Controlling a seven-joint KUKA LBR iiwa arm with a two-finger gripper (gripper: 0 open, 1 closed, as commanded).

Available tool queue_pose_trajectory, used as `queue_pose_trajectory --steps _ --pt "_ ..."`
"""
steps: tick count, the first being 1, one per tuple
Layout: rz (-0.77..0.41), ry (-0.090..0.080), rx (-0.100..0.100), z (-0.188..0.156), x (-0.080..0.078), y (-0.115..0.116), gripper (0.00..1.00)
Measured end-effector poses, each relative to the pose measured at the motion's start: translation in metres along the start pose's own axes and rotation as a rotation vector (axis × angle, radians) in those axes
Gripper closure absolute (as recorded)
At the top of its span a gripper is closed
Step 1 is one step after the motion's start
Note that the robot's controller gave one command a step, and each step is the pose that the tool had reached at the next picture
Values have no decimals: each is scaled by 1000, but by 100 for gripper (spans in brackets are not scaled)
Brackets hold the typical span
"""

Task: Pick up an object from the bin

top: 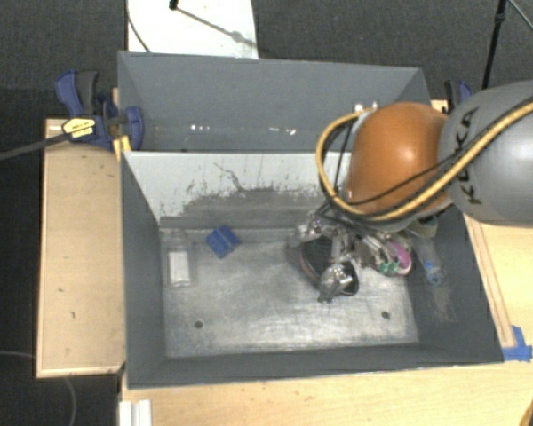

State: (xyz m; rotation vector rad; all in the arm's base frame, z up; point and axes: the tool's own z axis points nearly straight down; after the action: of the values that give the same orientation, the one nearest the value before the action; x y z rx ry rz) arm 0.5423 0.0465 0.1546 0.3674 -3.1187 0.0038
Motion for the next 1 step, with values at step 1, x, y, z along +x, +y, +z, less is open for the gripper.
queue_pose_trajectory --steps 1 --pt "-157 -18 -1 50 -25 -87 0"
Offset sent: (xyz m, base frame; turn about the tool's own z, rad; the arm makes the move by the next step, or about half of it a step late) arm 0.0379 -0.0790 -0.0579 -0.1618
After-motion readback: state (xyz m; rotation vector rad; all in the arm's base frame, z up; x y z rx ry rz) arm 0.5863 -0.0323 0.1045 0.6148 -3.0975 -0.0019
